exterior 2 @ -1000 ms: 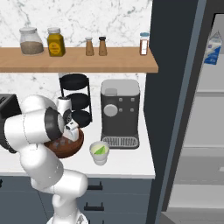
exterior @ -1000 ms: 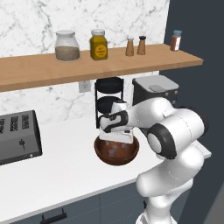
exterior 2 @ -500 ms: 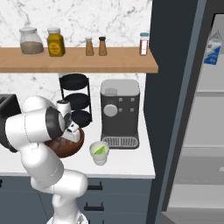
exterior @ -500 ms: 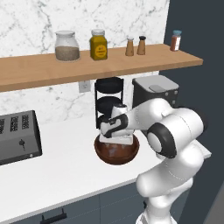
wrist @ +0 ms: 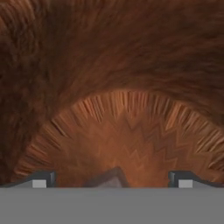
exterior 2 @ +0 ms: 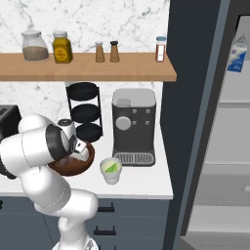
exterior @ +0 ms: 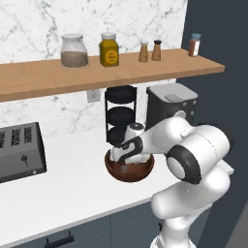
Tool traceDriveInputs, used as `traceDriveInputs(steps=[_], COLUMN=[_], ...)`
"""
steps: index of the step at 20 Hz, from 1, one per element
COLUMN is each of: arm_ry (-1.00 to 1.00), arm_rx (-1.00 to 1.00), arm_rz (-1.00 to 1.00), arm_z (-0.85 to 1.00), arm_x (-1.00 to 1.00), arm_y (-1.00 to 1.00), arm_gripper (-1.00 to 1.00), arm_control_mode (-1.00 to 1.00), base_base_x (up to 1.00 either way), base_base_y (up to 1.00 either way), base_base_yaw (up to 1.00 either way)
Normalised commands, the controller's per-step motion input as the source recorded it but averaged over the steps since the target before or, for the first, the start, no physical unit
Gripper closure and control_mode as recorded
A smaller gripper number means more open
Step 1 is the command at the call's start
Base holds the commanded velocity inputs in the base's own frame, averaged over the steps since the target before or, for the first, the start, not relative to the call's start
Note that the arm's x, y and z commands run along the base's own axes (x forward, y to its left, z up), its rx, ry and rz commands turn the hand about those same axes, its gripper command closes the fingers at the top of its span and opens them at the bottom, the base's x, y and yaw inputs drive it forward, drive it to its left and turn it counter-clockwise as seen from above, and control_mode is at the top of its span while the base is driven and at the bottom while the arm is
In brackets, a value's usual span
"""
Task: Grab a lemon wedge from the fridge and one ice cube from the ice bowl, and put them in the glass of lemonade.
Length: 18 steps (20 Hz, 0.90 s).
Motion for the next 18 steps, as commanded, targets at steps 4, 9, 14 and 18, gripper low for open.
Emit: traceDriveInputs(steps=[4,9,14,18], arm_ry=[-0.1,-0.01,0.0,-0.05], arm_rx=[0.0,0.0,0.0,0.0], arm_rz=[0.1,0.03,0.01,0.05], arm_z=[-0.06,0.14,0.0,-0.09], arm_x=[0.0,0.0,0.09,0.01], arm_y=[0.0,0.0,0.07,0.12], arm_gripper=[-1.0,-1.0,-1.0,-1.0], arm_control_mode=[-1.0,-1.0,-1.0,-1.0], base_base_x=[0.0,0.0,0.0,0.0], base_base_y=[0.0,0.0,0.0,0.0], base_base_yaw=[0.0,0.0,0.0,0.0])
